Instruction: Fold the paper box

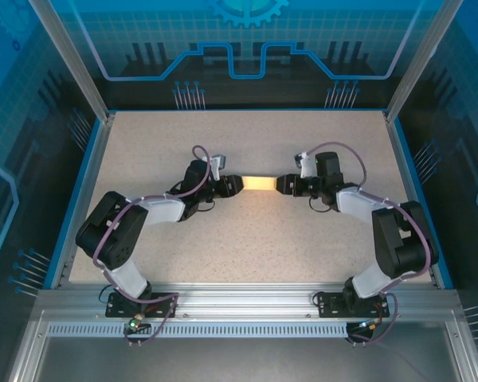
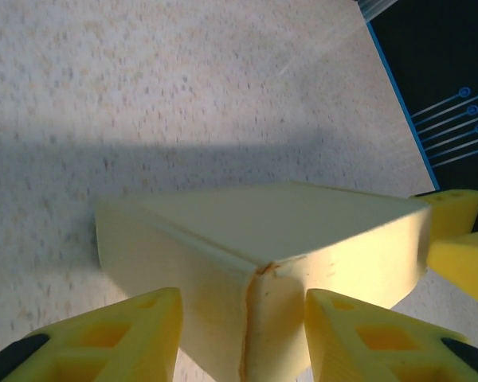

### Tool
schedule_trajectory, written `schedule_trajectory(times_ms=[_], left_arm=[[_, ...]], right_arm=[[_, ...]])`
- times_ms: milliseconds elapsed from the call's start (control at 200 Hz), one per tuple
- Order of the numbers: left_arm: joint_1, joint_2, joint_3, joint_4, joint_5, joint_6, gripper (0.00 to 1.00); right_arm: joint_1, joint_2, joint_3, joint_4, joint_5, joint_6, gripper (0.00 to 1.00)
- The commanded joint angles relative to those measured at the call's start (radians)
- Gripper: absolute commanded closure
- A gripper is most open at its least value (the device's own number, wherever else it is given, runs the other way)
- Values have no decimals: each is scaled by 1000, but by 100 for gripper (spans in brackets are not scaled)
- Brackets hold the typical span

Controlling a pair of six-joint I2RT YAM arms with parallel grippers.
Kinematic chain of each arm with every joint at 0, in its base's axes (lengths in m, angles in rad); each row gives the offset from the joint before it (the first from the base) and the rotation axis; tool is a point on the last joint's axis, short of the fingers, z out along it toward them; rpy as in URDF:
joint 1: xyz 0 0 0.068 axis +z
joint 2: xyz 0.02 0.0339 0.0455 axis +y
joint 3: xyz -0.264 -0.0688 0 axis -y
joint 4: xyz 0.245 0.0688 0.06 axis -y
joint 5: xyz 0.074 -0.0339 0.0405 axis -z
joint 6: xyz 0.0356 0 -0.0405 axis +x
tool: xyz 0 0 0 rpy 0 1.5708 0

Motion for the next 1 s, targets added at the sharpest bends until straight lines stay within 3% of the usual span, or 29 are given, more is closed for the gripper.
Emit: schedule_trajectory(times_ms=[0,245,450,590,710,901,996], left_arm=[[-18,-23,-70,78,30,-47,53],[-60,-27,-147,123,22,-64,51],[-55,-98,-168,74,-49,-15,41],[-51,-231,-171,-65,-210,105,33],[-50,-364,-188,-156,-391,219,23],[-37,-569,-274,-146,-639,352,14],[-13,-654,-324,-110,-709,391,8]], right_arm=[[22,-60,-77,33,17,-5,49],[42,-138,-157,18,53,-13,47],[39,-269,-102,-181,251,-104,44],[53,-429,-71,-310,522,-191,39],[55,-552,-84,-335,745,-234,25],[45,-671,-139,-283,942,-221,1],[35,-683,-154,-263,1011,-206,0]])
